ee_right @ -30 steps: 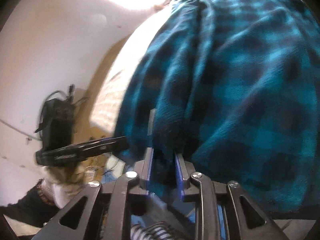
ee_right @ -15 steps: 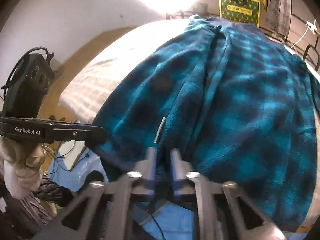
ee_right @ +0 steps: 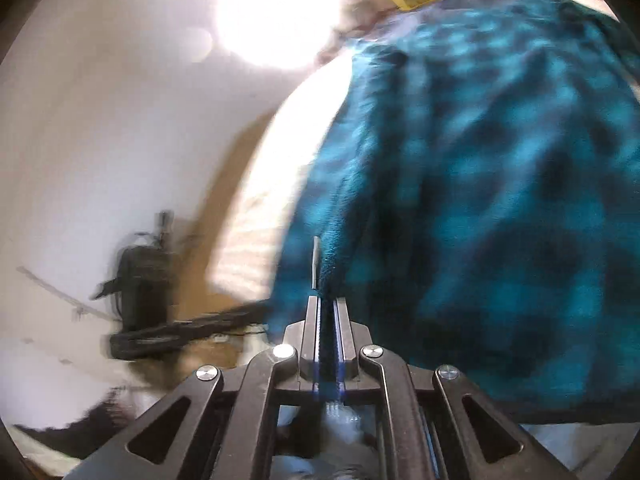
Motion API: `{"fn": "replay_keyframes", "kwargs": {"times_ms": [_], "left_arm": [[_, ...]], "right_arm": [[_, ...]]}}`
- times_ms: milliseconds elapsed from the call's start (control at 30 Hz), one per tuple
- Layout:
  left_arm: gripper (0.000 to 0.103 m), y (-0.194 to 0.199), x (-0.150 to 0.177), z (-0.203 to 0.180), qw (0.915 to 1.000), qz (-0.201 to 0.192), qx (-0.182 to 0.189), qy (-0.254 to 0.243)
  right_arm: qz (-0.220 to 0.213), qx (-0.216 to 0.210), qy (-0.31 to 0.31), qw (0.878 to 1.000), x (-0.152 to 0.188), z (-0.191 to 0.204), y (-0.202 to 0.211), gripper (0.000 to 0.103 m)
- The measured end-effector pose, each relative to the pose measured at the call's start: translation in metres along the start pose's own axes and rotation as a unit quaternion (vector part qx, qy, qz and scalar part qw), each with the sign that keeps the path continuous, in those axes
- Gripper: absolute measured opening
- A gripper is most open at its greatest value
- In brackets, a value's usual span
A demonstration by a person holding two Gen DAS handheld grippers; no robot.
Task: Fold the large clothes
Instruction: 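Grasp the folded shirt edge with the right gripper while the left gripper smooths the fold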
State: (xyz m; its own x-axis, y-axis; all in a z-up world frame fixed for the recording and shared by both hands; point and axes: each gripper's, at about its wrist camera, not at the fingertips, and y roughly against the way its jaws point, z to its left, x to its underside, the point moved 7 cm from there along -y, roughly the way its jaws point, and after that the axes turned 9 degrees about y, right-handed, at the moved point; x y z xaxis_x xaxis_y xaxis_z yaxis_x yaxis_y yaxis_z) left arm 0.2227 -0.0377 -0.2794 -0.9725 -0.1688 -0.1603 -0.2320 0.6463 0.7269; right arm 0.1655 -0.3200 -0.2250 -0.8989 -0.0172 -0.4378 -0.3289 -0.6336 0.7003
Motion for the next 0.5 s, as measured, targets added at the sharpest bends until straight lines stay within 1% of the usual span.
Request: {"fn": "replay_keyframes", "kwargs": {"times_ms": [67,100,133,233,267,300,333,367,400,433,467,500], "left_arm": [[0.049,-0.003,-0.001,0.003,1.0,0.001,0.0,0.009],[0.049,-0.005,-0.001,0.003,0.9999,0.001,0.001,0.012],[0.049,-0.007,-0.001,0.002,0.9999,0.002,0.002,0.011],[0.049,-0.019,0.001,-0.001,0.9994,0.019,0.019,0.02],[0.046,-0.026,0.004,-0.002,0.9985,0.032,0.035,0.028],[0.028,-0.031,0.007,-0.004,0.998,0.04,0.04,0.029],[0.023,-0.033,0.008,-0.004,0.9986,0.038,0.028,0.022],[0.016,-0.034,0.008,-0.005,0.9993,0.033,0.014,0.01],[0.014,-0.031,0.007,-0.008,0.9995,0.031,0.01,0.002],[0.013,-0.024,0.006,-0.011,0.9995,0.026,0.016,0.001],[0.012,-0.013,0.004,-0.015,0.9996,0.018,0.022,-0.003],[0.012,0.003,0.002,-0.018,0.9996,0.003,0.025,-0.012]], "right_arm": [[0.032,0.019,-0.029,0.999,0.019,-0.017,-0.011,0.002],[0.038,0.026,-0.03,0.998,0.024,-0.02,-0.015,0.002],[0.037,0.032,-0.02,0.999,0.025,-0.018,-0.014,0.002],[0.02,0.018,-0.003,1.0,0.018,-0.005,-0.002,0.002],[0.018,0.02,0.001,1.0,0.015,-0.004,-0.001,0.002],[0.023,0.019,0.002,1.0,0.014,-0.005,-0.002,0.002],[0.029,0.017,-0.002,0.999,0.015,-0.007,-0.005,0.002],[0.036,0.014,-0.01,0.999,0.018,-0.007,-0.008,0.002],[0.042,0.004,-0.023,0.999,0.022,-0.009,-0.012,0.002],[0.044,-0.007,-0.037,0.998,0.023,-0.009,-0.015,0.002],[0.042,-0.019,-0.049,0.998,0.023,-0.008,-0.015,0.002],[0.035,-0.042,-0.063,0.996,0.018,-0.004,-0.015,0.002]]}}
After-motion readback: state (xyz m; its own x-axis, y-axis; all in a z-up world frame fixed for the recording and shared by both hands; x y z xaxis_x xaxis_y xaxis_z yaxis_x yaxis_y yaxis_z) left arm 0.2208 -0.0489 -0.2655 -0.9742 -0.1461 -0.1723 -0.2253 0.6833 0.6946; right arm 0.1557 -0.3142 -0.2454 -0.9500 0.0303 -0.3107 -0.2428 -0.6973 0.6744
